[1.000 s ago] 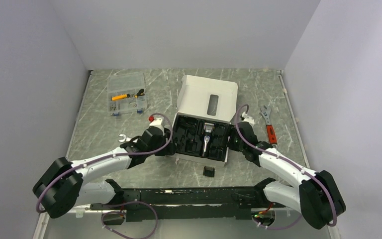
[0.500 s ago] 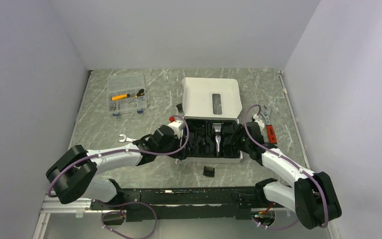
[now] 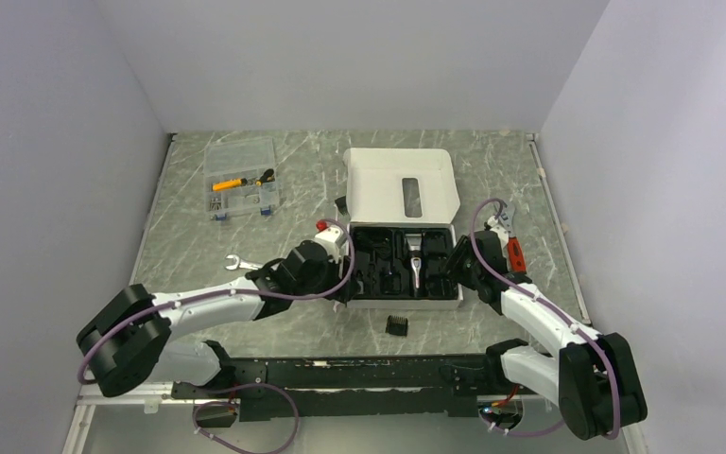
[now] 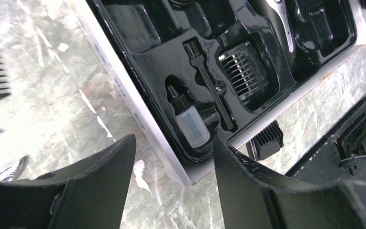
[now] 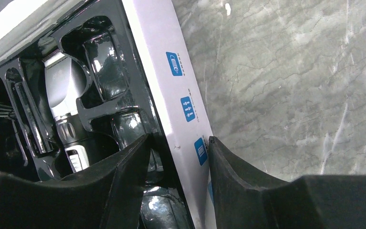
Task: Sort the hair-cutting tools
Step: Adjust the storage box at the center of the board, then adjust the haircut tool in the storage box.
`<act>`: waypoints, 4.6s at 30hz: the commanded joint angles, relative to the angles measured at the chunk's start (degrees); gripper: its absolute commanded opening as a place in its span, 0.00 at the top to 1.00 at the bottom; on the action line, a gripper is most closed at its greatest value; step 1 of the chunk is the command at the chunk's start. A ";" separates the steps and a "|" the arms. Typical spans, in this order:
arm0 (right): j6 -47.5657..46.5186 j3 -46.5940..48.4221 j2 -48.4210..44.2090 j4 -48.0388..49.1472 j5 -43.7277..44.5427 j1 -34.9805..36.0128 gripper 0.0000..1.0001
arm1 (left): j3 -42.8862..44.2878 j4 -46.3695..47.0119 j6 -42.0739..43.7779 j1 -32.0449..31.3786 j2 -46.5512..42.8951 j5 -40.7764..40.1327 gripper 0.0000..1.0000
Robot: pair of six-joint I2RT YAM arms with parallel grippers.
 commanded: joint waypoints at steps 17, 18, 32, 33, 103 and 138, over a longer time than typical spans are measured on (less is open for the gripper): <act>-21.19 15.58 -5.86 -8.83 -2.26 17.60 0.29 | -0.30 -5.03 -4.62 -0.08 -2.73 -11.96 0.33; -22.07 17.49 -3.17 -9.98 -2.49 19.30 0.29 | -0.20 -5.55 -4.89 -0.06 -2.67 -12.54 0.33; -24.15 26.54 14.10 -12.81 -4.63 30.16 0.36 | -2.31 -10.62 -6.76 1.32 -4.94 -16.28 0.33; -23.48 26.52 14.61 -12.67 -5.02 30.28 0.37 | -2.42 -10.58 -6.75 1.39 -5.01 -16.27 0.33; -30.81 26.92 15.30 -21.37 16.40 41.41 0.25 | -4.62 -10.66 -6.59 1.91 -7.70 -16.22 0.33; -26.77 24.80 22.25 -11.66 28.37 43.29 0.26 | -5.33 -10.39 -6.68 1.96 -7.80 -15.74 0.33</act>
